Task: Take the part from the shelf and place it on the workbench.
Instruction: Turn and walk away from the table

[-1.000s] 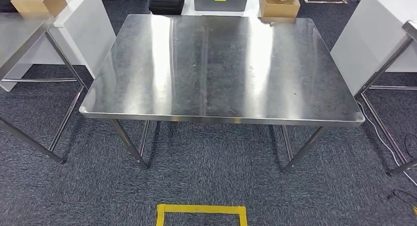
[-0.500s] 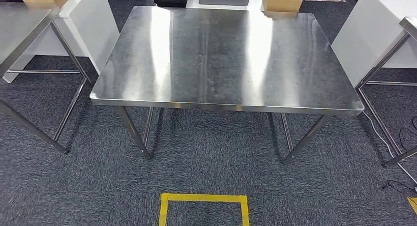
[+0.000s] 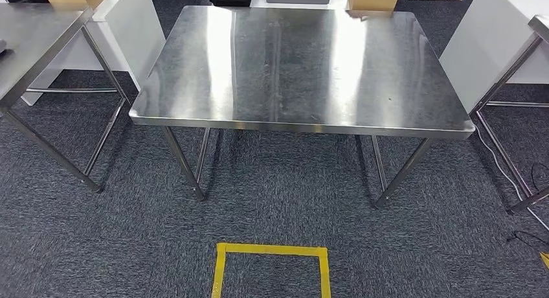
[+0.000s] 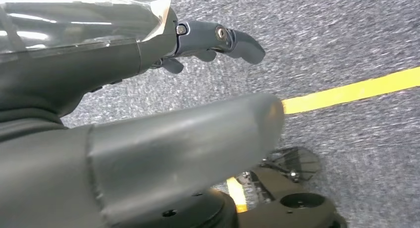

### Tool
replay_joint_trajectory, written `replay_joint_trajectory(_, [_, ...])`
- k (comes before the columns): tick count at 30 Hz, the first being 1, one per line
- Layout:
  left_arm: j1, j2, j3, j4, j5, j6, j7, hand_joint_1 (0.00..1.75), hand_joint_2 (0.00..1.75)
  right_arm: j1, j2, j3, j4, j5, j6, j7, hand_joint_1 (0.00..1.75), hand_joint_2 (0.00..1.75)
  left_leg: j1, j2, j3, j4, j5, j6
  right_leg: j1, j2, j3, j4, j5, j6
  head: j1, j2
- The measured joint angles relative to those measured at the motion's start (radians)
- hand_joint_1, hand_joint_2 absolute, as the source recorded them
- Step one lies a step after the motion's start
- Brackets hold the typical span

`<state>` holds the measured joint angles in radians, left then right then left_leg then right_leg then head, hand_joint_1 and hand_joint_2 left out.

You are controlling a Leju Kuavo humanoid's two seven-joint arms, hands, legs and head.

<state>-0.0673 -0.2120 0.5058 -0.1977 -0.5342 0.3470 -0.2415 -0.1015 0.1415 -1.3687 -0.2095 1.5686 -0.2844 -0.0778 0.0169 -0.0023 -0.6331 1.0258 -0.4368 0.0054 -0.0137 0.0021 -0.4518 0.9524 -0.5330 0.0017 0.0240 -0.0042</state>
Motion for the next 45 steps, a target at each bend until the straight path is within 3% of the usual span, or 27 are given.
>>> replay_joint_trajectory(3, [0.003, 0.001, 0.001, 0.000, 0.001, 0.000, 0.000, 0.00, 0.00, 0.003, 0.000, 0.003, 0.000, 0.000, 0.001, 0.001, 0.00, 0.00, 0.005, 0.000, -0.031, 0.126, -0.128, -0.011, 0.005, -0.006, -0.015, 0.006, 0.016, -0.015, -0.011, 0.000])
replay_joint_trajectory(4, [0.003, 0.001, 0.001, 0.000, 0.001, 0.000, 0.000, 0.00, 0.00, 0.004, 0.000, 0.003, 0.000, 0.000, 0.001, 0.002, 0.00, 0.00, 0.005, 0.000, -0.037, 0.170, -0.144, -0.013, 0.008, -0.007, -0.022, 0.012, 0.018, -0.016, -0.013, 0.000])
replay_joint_trajectory(5, [0.003, 0.002, 0.001, 0.000, 0.001, 0.000, 0.000, 0.00, 0.00, 0.004, 0.000, 0.003, 0.001, 0.000, 0.001, 0.002, 0.00, 0.00, 0.005, 0.000, -0.032, 0.191, -0.138, -0.014, 0.010, -0.008, -0.029, 0.022, 0.018, -0.016, -0.014, 0.000])
replay_joint_trajectory(6, [0.003, 0.002, 0.001, 0.000, 0.000, -0.001, 0.000, 0.00, 0.00, 0.004, 0.000, 0.004, 0.001, -0.001, 0.001, 0.003, 0.00, 0.00, 0.005, 0.000, -0.010, 0.175, -0.115, -0.014, 0.012, -0.008, -0.038, 0.033, 0.018, -0.016, -0.014, 0.000])
replay_joint_trajectory(8, [0.001, 0.004, 0.001, 0.000, -0.002, -0.006, 0.000, 0.00, 0.00, 0.003, 0.001, 0.004, 0.001, -0.004, -0.001, 0.002, 0.00, 0.00, 0.003, -0.001, 0.055, 0.080, -0.086, -0.007, 0.012, -0.007, -0.052, 0.053, 0.015, -0.012, -0.013, 0.000])
replay_joint_trajectory(10, [-0.001, 0.005, 0.001, 0.000, -0.008, -0.012, 0.000, 0.00, 0.00, 0.000, 0.005, 0.005, 0.002, -0.007, -0.006, 0.001, 0.00, 0.00, -0.006, -0.002, 0.090, 0.023, -0.081, 0.006, 0.013, -0.006, -0.060, 0.060, 0.015, -0.005, -0.013, 0.000])
replay_joint_trajectory(12, [-0.001, 0.006, 0.000, 0.000, -0.012, -0.017, 0.001, 0.00, 0.00, -0.005, 0.013, 0.006, 0.004, -0.009, -0.014, 0.000, 0.00, 0.00, -0.015, -0.001, 0.089, 0.019, -0.073, 0.017, 0.013, -0.005, -0.062, 0.060, 0.021, 0.003, -0.014, 0.000])
replay_joint_trajectory(15, [-0.006, 0.007, -0.003, 0.000, -0.019, -0.026, 0.003, 0.00, 0.00, -0.014, 0.024, 0.006, 0.007, -0.013, -0.025, 0.000, 0.00, 0.00, -0.008, 0.003, 0.087, -0.005, -0.052, 0.042, 0.015, -0.003, -0.078, 0.080, 0.004, 0.017, -0.012, 0.000])
replay_joint_trajectory(17, [-0.008, 0.006, -0.005, 0.000, -0.021, -0.031, 0.007, 0.00, 0.00, -0.026, 0.030, 0.007, 0.009, -0.014, -0.032, 0.007, 0.00, 0.00, -0.006, 0.006, 0.077, -0.016, -0.037, 0.053, 0.011, -0.003, -0.122, 0.171, -0.049, 0.015, -0.004, 0.000])
replay_joint_trajectory(19, [-0.010, 0.006, -0.007, 0.000, -0.023, -0.034, 0.012, 0.00, 0.00, -0.044, 0.036, 0.008, 0.012, -0.013, -0.037, 0.026, 0.00, 0.00, -0.006, 0.009, 0.062, -0.016, -0.026, 0.051, 0.004, -0.003, -0.173, 0.295, -0.100, 0.018, 0.003, 0.000])
replay_joint_trajectory(20, [-0.011, 0.006, -0.007, 0.000, -0.025, -0.035, 0.015, 0.00, 0.00, -0.053, 0.039, 0.008, 0.013, -0.012, -0.039, 0.039, 0.00, 0.00, -0.006, 0.010, 0.055, -0.015, -0.020, 0.049, 0.000, -0.003, -0.182, 0.325, -0.107, 0.025, 0.004, 0.000])
replay_joint_trajectory(21, [-0.012, 0.005, -0.008, 0.000, -0.028, -0.038, 0.019, 0.00, 0.00, -0.064, 0.042, 0.009, 0.014, -0.012, -0.042, 0.052, 0.00, 0.00, -0.004, 0.011, 0.049, -0.015, -0.015, 0.045, -0.004, -0.003, -0.168, 0.310, -0.097, 0.035, 0.005, 0.000])
replay_joint_trajectory(23, [-0.016, 0.004, -0.010, 0.000, -0.036, -0.043, 0.025, 0.00, 0.00, -0.088, 0.047, 0.010, 0.015, -0.012, -0.046, 0.074, 0.00, 0.00, 0.000, 0.010, 0.041, -0.013, -0.005, 0.035, -0.016, -0.003, -0.088, 0.171, -0.047, 0.059, 0.009, 0.000])
replay_joint_trajectory(24, [-0.020, 0.004, -0.011, 0.000, -0.039, -0.046, 0.028, 0.00, 0.00, -0.101, 0.051, 0.011, 0.016, -0.011, -0.047, 0.082, 0.00, 0.00, 0.000, 0.010, 0.038, -0.012, 0.000, 0.028, -0.017, -0.001, -0.051, 0.099, -0.025, 0.065, 0.012, 0.000])
replay_joint_trajectory(25, [-0.023, 0.004, -0.013, 0.000, -0.044, -0.048, 0.030, 0.00, 0.00, -0.114, 0.054, 0.013, 0.017, -0.011, -0.043, 0.087, 0.00, 0.00, 0.000, 0.010, 0.035, -0.010, 0.004, 0.021, -0.016, 0.002, -0.029, 0.051, -0.010, 0.063, 0.014, 0.000])
replay_joint_trajectory(27, [-0.029, 0.003, -0.018, 0.000, -0.052, -0.055, 0.034, 0.00, 0.00, -0.134, 0.056, 0.016, 0.019, -0.010, -0.028, 0.093, 0.00, 0.00, -0.002, 0.009, 0.030, -0.011, 0.015, 0.007, -0.007, 0.006, -0.027, 0.031, 0.001, 0.047, 0.015, 0.000])
replay_joint_trajectory(29, [-0.031, 0.002, -0.025, 0.000, -0.059, -0.061, 0.036, 0.00, 0.00, -0.151, 0.057, 0.018, 0.020, -0.011, -0.014, 0.098, 0.00, 0.00, 0.003, 0.006, 0.026, -0.012, 0.020, -0.004, -0.010, 0.005, -0.035, 0.032, 0.012, 0.028, 0.010, 0.000])
replay_joint_trajectory(31, [-0.031, 0.001, -0.030, 0.000, -0.064, -0.066, 0.037, 0.00, 0.00, -0.168, 0.058, 0.018, 0.021, -0.014, -0.006, 0.105, 0.00, 0.00, 0.008, 0.004, 0.001, 0.040, -0.027, -0.011, -0.013, 0.002, -0.043, 0.031, 0.027, 0.007, 0.002, 0.000])
replay_joint_trajectory(34, [-0.031, 0.001, -0.036, 0.000, -0.071, -0.072, 0.038, 0.00, 0.00, -0.187, 0.059, 0.019, 0.022, -0.017, -0.002, 0.118, 0.00, 0.00, 0.008, 0.003, -0.071, 0.234, -0.147, -0.016, -0.005, -0.002, -0.066, 0.033, 0.046, -0.008, -0.013, 0.000])
replay_joint_trajectory(35, [-0.031, 0.000, -0.037, 0.000, -0.072, -0.072, 0.038, 0.00, 0.00, -0.191, 0.059, 0.020, 0.022, -0.017, -0.002, 0.121, 0.00, 0.00, 0.008, 0.003, -0.080, 0.275, -0.163, -0.015, -0.001, -0.003, -0.073, 0.033, 0.051, -0.009, -0.015, 0.000])
replay_joint_trajectory(36, [-0.030, 0.000, -0.037, 0.000, -0.072, -0.072, 0.038, 0.00, 0.00, -0.194, 0.059, 0.021, 0.022, -0.017, -0.001, 0.122, 0.00, 0.00, 0.008, 0.003, -0.069, 0.276, -0.160, -0.011, 0.003, -0.003, -0.079, 0.033, 0.056, -0.009, -0.017, 0.000])
replay_joint_trajectory(37, [-0.030, 0.000, -0.037, 0.000, -0.072, -0.072, 0.038, 0.00, 0.00, -0.196, 0.059, 0.022, 0.022, -0.017, -0.001, 0.124, 0.00, 0.00, 0.007, 0.003, -0.038, 0.237, -0.140, -0.006, 0.005, -0.003, -0.082, 0.034, 0.059, -0.008, -0.018, 0.000])
replay_joint_trajectory(40, [-0.032, 0.001, -0.038, 0.000, -0.072, -0.070, 0.035, 0.00, 0.00, -0.204, 0.061, 0.025, 0.022, -0.017, -0.001, 0.127, 0.00, 0.00, -0.001, 0.001, 0.092, 0.030, -0.074, 0.016, 0.013, -0.003, -0.088, 0.036, 0.066, 0.000, -0.023, 0.000])
replay_joint_trajectory(41, [-0.032, 0.001, -0.038, 0.000, -0.072, -0.069, 0.033, 0.00, 0.00, -0.206, 0.062, 0.025, 0.022, -0.017, -0.001, 0.128, 0.00, 0.00, -0.005, 0.000, 0.111, -0.006, -0.068, 0.022, 0.015, -0.003, -0.091, 0.037, 0.070, 0.005, -0.024, 0.000])
replay_joint_trajectory(44, [-0.030, 0.000, -0.039, 0.000, -0.072, -0.068, 0.031, 0.00, 0.00, -0.211, 0.063, 0.026, 0.022, -0.019, -0.001, 0.133, 0.00, 0.00, -0.008, 0.002, 0.107, -0.025, -0.058, 0.035, 0.015, -0.005, -0.103, 0.040, 0.077, 0.024, -0.023, 0.000])
replay_joint_trajectory(45, [-0.029, 0.000, -0.039, 0.000, -0.073, -0.068, 0.031, 0.00, 0.00, -0.212, 0.063, 0.026, 0.022, -0.021, -0.001, 0.135, 0.00, 0.00, -0.007, 0.003, 0.104, -0.030, -0.050, 0.042, 0.015, -0.004, -0.112, 0.053, 0.067, 0.026, -0.023, 0.000])
